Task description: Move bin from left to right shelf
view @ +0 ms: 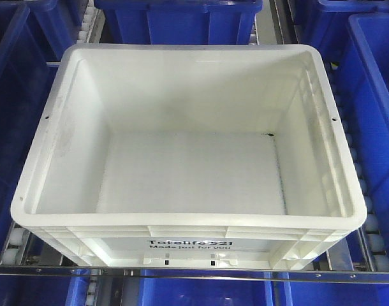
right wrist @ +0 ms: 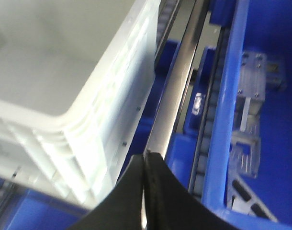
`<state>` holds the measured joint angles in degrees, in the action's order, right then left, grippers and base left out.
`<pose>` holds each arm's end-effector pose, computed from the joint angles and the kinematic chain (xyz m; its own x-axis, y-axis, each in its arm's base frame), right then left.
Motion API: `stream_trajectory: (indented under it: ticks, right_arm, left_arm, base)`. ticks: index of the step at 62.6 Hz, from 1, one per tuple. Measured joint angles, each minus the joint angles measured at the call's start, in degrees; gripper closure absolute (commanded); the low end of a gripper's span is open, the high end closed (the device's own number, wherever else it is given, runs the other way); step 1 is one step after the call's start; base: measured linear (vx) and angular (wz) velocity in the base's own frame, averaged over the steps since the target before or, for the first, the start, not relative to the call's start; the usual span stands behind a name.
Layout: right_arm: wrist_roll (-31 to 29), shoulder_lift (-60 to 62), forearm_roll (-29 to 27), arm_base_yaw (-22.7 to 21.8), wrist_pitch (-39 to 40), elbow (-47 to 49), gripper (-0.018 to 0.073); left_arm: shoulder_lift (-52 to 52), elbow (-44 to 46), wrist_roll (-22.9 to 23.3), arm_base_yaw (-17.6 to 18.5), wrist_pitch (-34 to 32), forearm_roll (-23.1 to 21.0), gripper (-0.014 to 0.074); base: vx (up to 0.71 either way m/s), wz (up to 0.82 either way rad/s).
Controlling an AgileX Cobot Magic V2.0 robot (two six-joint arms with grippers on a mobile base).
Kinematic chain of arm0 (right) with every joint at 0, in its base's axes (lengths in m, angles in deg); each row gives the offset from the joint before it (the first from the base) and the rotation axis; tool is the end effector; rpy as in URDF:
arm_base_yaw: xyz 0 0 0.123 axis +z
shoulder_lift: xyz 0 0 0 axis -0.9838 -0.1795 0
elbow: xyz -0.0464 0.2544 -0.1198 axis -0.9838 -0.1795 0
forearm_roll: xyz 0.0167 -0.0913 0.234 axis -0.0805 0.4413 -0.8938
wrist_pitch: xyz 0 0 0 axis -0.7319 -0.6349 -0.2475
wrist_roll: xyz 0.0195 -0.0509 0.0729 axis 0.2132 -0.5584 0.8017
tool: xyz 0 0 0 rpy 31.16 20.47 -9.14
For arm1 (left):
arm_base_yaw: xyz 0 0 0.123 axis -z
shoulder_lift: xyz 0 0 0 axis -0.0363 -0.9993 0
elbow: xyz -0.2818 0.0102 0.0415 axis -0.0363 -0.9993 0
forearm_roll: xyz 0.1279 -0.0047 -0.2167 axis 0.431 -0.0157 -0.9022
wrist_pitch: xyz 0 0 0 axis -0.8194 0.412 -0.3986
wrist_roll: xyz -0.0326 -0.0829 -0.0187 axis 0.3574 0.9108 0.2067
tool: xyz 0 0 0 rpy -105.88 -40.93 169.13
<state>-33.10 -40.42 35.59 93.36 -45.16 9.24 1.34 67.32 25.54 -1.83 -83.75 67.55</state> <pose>0.0092 -0.0006 0.3139 -0.3840 -0.1748 -0.9067 -0.2407 0.9669 -0.0844 0.0566 -0.0003 0.1991 0.0110 -0.0282 -0.9995 0.0047 0.9996 -0.0281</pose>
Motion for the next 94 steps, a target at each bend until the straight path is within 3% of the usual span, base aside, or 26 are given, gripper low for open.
stream_trajectory:
  ticks: [17, 29, 30, 51, 67, 94]
  right_arm:
    - [-0.2, 8.1, 1.6, -10.6, 30.9, -23.9, 0.0568]
    - [0.0, 8.5, 1.6, -14.6, 48.4, -35.8, 0.0568]
    - [0.2, 8.5, 1.6, -15.2, 53.8, -36.4, 0.0568]
    - [0.4, 8.5, 1.7, -15.2, 55.4, -36.4, 0.0568]
    - [6.8, 8.5, 4.6, -15.2, 57.3, -36.4, 0.0568]
    - [1.7, 8.5, 2.0, -15.2, 57.3, -36.4, 0.0568]
  left_arm:
    - [0.0, 0.0, 0.0, 0.0, 0.1, 0.0, 0.0594]
    - [0.0, 0.0, 0.0, 0.0, 0.1, 0.0, 0.0594]
    - [0.0, 0.0, 0.0, 0.0, 0.1, 0.0, 0.0594]
    - [0.0, 0.0, 0.0, 0.0, 0.1, 0.0, 0.0594]
    - [0.0, 0.0, 0.0, 0.0, 0.1, 0.0, 0.0594]
    - [0.0, 0.0, 0.0, 0.0, 0.1, 0.0, 0.0594]
  base:
    - [0.00, 0.00]
    - [0.00, 0.00]
    - [0.00, 0.00]
    - [0.00, 0.00]
    - [0.00, 0.00]
    - [0.00, 0.00]
